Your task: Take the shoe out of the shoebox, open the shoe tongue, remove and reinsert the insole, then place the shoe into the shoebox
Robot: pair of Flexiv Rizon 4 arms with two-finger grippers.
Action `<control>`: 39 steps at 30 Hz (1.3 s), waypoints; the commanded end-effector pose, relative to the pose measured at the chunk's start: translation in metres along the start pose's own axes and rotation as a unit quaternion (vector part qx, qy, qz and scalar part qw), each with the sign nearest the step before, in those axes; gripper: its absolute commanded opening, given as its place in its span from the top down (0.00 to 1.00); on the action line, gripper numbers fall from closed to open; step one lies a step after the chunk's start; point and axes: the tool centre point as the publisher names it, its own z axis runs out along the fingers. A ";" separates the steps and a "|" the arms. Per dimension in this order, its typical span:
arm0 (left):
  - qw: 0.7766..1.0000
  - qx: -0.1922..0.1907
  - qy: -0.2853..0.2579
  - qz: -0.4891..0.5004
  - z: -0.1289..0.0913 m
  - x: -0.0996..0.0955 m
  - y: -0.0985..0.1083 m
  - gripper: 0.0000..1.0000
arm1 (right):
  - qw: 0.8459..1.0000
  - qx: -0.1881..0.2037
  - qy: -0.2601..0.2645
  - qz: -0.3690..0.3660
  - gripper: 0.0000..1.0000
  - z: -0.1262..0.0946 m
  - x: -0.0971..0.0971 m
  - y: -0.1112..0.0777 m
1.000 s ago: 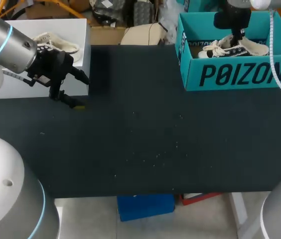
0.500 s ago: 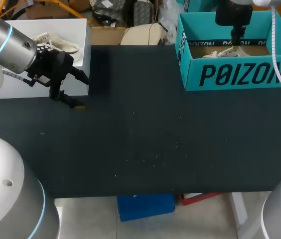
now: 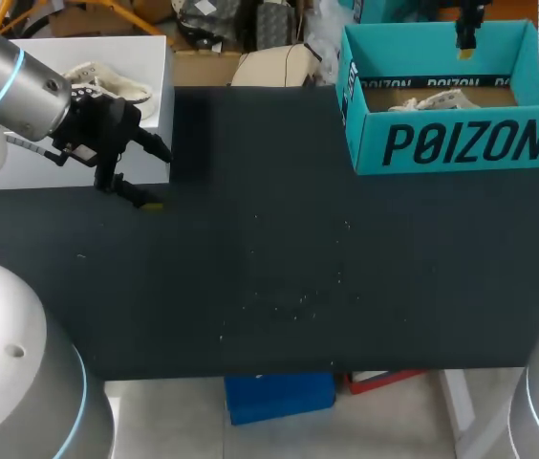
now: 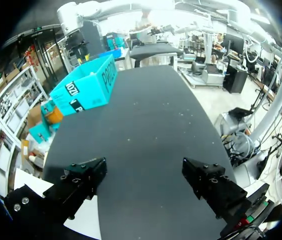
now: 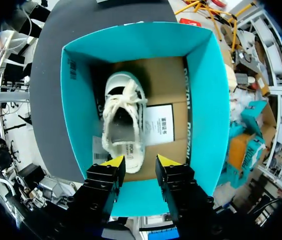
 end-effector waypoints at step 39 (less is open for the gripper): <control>1.000 -0.001 -0.001 0.001 0.001 0.001 0.000 0.00 | 0.991 -0.074 0.074 0.086 0.00 -0.023 0.217 0.181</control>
